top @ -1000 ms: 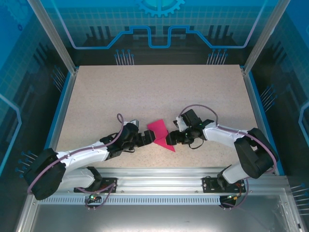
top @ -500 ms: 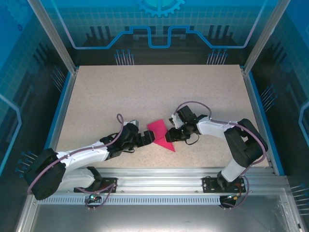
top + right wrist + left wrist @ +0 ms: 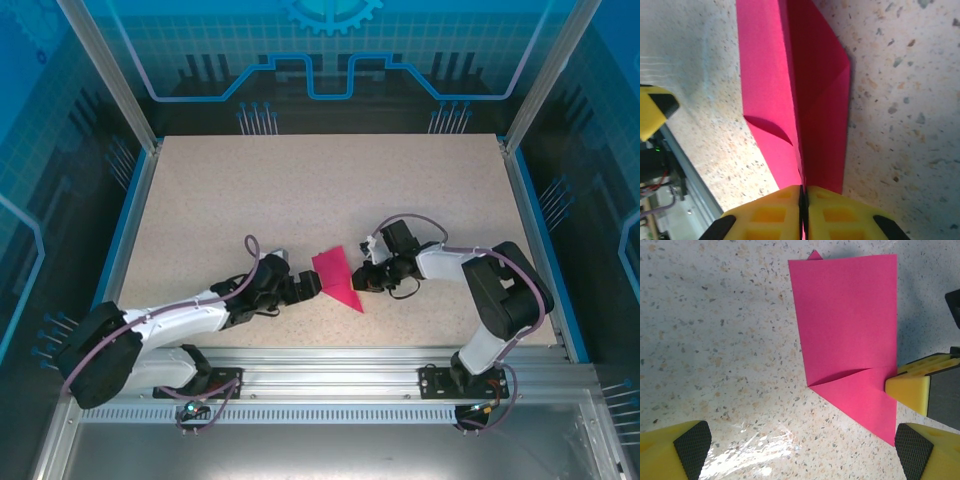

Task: Fold a paper plane with a square sheet of paper (pick it up from the middle)
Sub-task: Fold the wing for the fifth time at the center of the table.

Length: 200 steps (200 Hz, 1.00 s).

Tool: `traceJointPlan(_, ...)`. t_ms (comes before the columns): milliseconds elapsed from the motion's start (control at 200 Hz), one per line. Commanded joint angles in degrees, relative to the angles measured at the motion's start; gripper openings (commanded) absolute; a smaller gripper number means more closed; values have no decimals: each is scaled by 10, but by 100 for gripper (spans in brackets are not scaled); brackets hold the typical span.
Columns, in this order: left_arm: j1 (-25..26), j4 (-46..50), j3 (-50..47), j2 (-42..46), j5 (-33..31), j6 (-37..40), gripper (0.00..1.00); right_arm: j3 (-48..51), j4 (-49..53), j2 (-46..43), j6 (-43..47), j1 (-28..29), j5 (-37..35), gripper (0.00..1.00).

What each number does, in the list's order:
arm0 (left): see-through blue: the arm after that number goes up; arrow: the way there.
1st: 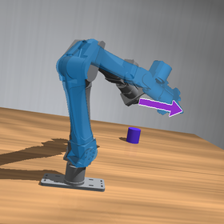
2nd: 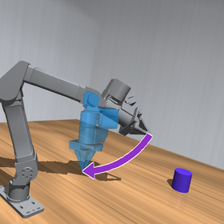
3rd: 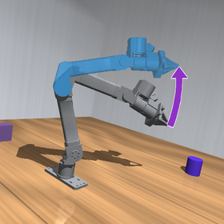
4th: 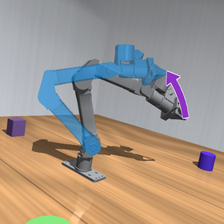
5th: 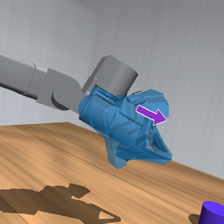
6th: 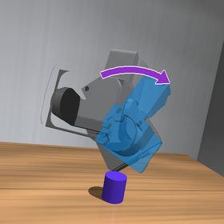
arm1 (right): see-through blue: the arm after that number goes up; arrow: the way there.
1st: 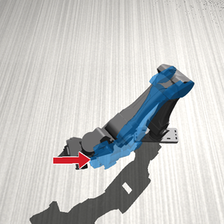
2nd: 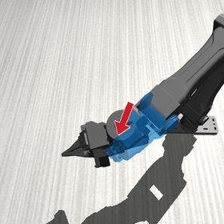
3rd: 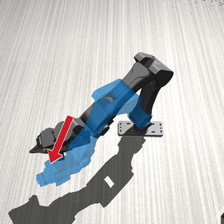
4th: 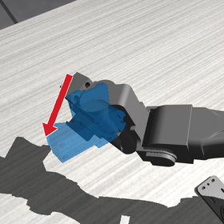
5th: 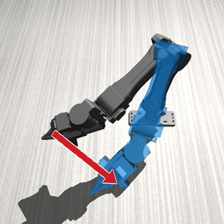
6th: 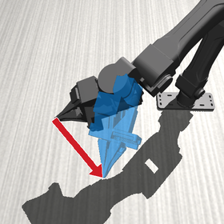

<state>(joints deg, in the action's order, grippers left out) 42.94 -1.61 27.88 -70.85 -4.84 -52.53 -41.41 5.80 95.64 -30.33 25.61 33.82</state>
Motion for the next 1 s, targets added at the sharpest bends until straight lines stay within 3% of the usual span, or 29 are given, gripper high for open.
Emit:
traceJointPlan(0,4,1,25,-12,5,7,99,24,-86,-6,-80,-10,55,9)
traceJointPlan(125,3,-4,33,-23,11,9,99,34,-132,-2,-137,-10,55,10)
traceJointPlan(400,3,5,48,-39,27,12,99,25,-62,25,-105,-11,-25,21)
traceJointPlan(575,3,31,41,-18,26,12,99,7,8,-24,-71,-11,-42,43)
traceJointPlan(720,-1,45,37,1,26,14,98,-17,94,-96,-37,-11,-86,53)
traceJointPlan(830,-5,63,48,10,25,15,98,-32,124,-134,-15,-4,-68,53)
traceJointPlan(995,-16,70,45,30,24,7,99,-54,147,-146,-9,43,-77,29)
